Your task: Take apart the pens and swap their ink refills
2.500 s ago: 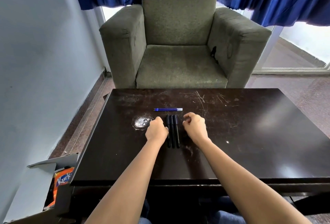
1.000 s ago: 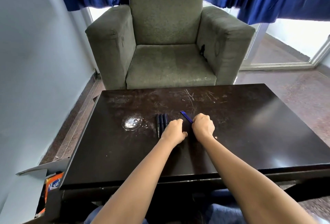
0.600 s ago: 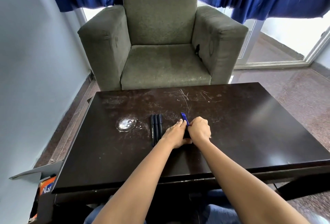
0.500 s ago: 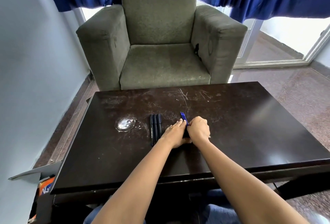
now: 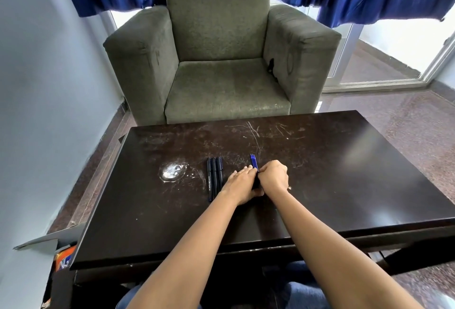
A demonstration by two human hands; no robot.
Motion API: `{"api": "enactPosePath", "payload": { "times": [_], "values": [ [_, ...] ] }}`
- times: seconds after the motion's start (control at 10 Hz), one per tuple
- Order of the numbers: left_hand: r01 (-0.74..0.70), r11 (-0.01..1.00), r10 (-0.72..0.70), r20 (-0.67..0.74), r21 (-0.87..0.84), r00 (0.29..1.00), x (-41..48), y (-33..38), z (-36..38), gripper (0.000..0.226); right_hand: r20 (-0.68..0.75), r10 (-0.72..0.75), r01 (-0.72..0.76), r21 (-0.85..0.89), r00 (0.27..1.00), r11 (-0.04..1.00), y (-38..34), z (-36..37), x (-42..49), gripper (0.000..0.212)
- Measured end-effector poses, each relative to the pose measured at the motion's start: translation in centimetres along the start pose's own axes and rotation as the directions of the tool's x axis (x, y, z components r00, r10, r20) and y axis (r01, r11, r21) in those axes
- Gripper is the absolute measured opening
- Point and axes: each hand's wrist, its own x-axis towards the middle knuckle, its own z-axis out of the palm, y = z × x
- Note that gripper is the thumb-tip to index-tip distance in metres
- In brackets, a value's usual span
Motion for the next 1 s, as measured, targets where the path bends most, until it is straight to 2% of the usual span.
{"api": "enactPosePath", "payload": {
  "times": [0.2, 1.0],
  "values": [
    [-0.011, 1.000, 0.011, -0.027, 0.024, 1.000, 0.18, -0.15, 0.12, 0.069, -0.001, 0.040, -0.040, 0.057, 0.999, 0.998, -0.13, -0.24, -0.03, 0.014],
    [0.013, 1.000, -0.012, -0.055, 0.019, 0.998, 0.03, -0.26, 0.16, 0.073, -0.035, 0.047, -0.044, 0.078, 0.998, 0.996, -0.28, -0.84, -0.06, 0.015]
  ]
}}
